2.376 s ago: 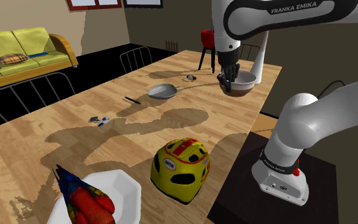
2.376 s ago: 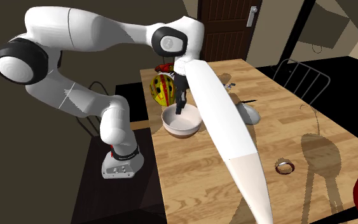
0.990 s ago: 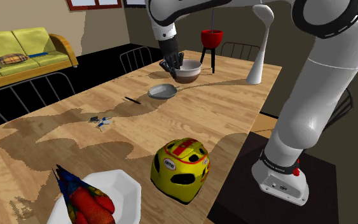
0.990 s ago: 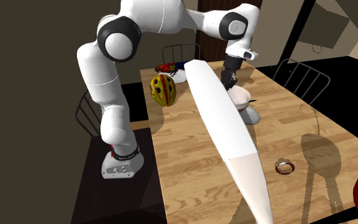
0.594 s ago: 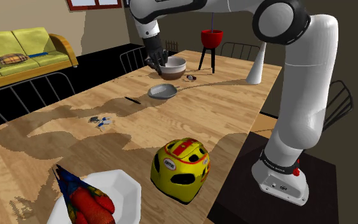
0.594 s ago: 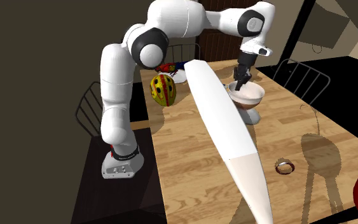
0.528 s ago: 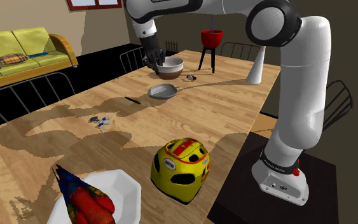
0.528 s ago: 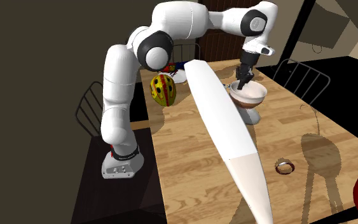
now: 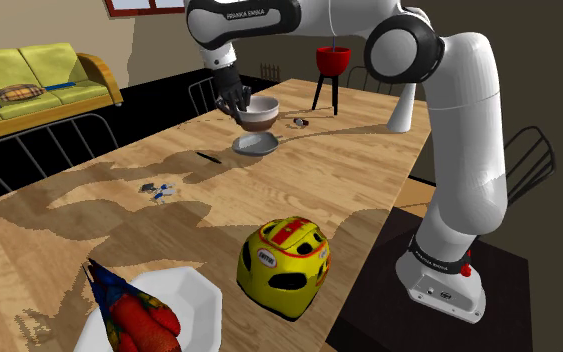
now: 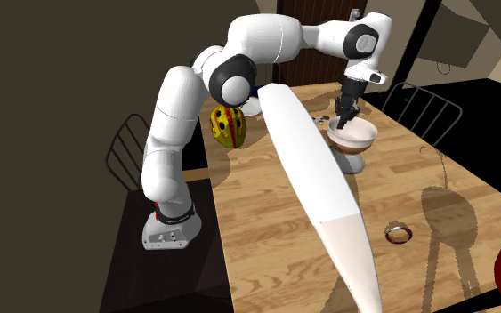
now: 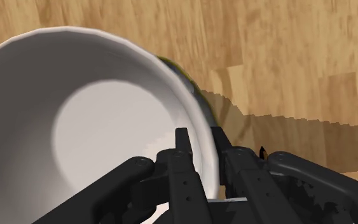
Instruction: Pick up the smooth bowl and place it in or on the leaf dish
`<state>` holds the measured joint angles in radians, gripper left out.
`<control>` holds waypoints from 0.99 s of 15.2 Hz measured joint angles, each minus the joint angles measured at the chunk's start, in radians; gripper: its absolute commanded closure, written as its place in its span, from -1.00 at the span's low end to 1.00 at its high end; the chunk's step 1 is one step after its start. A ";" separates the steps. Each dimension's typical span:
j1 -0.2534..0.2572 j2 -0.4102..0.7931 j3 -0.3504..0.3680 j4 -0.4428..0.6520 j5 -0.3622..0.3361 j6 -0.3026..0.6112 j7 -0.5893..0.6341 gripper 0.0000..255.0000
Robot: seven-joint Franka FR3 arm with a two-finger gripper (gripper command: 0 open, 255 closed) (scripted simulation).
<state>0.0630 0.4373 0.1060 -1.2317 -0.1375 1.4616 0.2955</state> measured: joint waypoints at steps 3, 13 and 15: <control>-0.002 -0.006 0.000 -0.045 0.001 0.039 0.003 1.00; -0.006 -0.009 0.000 -0.159 0.000 0.150 0.015 1.00; -0.006 -0.009 0.000 -0.161 0.000 0.151 0.015 1.00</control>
<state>0.0568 0.4279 0.1059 -1.3930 -0.1371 1.6130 0.3104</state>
